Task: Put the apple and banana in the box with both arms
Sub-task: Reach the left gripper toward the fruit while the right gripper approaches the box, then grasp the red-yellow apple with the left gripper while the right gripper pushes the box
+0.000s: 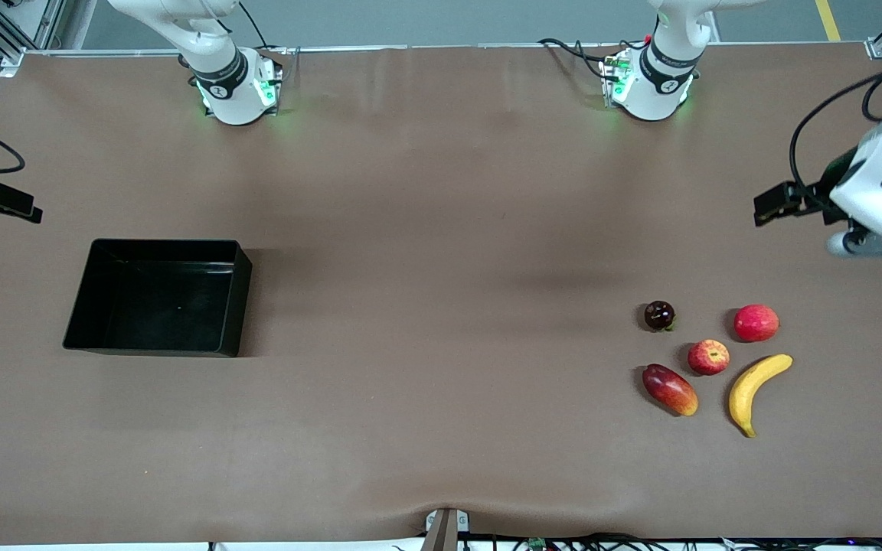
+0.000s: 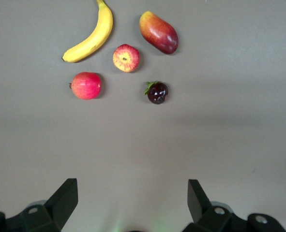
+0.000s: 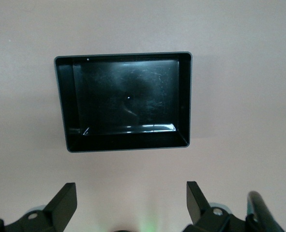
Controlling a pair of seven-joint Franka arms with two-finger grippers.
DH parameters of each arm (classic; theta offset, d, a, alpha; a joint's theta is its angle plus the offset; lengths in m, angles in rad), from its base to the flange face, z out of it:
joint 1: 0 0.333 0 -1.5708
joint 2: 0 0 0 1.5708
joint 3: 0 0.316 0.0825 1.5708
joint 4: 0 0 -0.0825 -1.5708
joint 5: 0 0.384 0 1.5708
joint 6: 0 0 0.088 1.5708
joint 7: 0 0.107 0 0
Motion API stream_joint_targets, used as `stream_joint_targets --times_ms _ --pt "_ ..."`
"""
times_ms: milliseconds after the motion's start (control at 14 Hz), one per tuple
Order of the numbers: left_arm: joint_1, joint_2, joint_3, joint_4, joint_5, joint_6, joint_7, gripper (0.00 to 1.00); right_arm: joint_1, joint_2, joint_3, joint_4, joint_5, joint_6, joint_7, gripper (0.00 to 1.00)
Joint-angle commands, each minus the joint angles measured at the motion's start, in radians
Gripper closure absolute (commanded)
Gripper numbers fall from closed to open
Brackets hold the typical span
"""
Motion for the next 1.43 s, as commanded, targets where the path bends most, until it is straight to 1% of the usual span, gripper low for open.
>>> stream_joint_targets --times_ms 0,143,287,358,502,573,717,860,932,1075,1218,1362 --pt "0.014 0.046 -0.002 0.029 0.001 0.031 -0.002 0.00 -0.035 0.069 0.010 0.031 -0.045 0.026 -0.011 0.00" --pt "0.021 0.081 -0.002 0.028 0.002 0.080 -0.002 0.00 -0.081 0.092 0.010 0.034 -0.034 0.046 -0.039 0.00" --pt "0.019 0.121 -0.002 0.025 0.004 0.117 -0.003 0.00 -0.084 0.114 0.009 0.034 -0.048 0.106 -0.127 0.00" --pt "0.019 0.146 -0.002 0.022 0.004 0.138 -0.003 0.00 -0.103 0.129 0.009 0.033 -0.047 0.151 -0.163 0.00" --pt "0.027 0.195 -0.002 0.015 0.004 0.169 -0.005 0.00 -0.168 0.208 0.010 0.030 -0.030 0.251 -0.172 0.00" --pt "0.024 0.224 0.000 0.012 0.005 0.186 -0.006 0.00 -0.195 0.238 0.012 0.028 -0.028 0.270 -0.174 0.00" --pt "0.028 0.258 -0.002 -0.007 0.044 0.225 -0.023 0.00 -0.207 0.270 0.010 0.027 -0.031 0.313 -0.201 0.00" --pt "0.027 0.275 -0.002 -0.041 0.059 0.274 -0.046 0.00 -0.251 0.334 0.013 0.025 -0.024 0.336 -0.295 0.00" --pt "0.027 0.285 -0.002 -0.055 0.059 0.296 -0.055 0.00 -0.256 0.356 0.013 0.020 -0.016 0.345 -0.316 0.00" --pt "0.027 0.295 -0.002 -0.083 0.059 0.336 -0.058 0.00 -0.261 0.368 0.013 -0.005 0.057 0.345 -0.321 0.00" --pt "0.028 0.293 -0.002 -0.115 0.059 0.382 -0.063 0.00 -0.261 0.371 0.013 -0.041 0.072 0.351 -0.323 0.00" --pt "0.030 0.296 -0.002 -0.126 0.061 0.416 -0.063 0.00 -0.259 0.377 0.015 -0.078 0.072 0.400 -0.324 0.00"
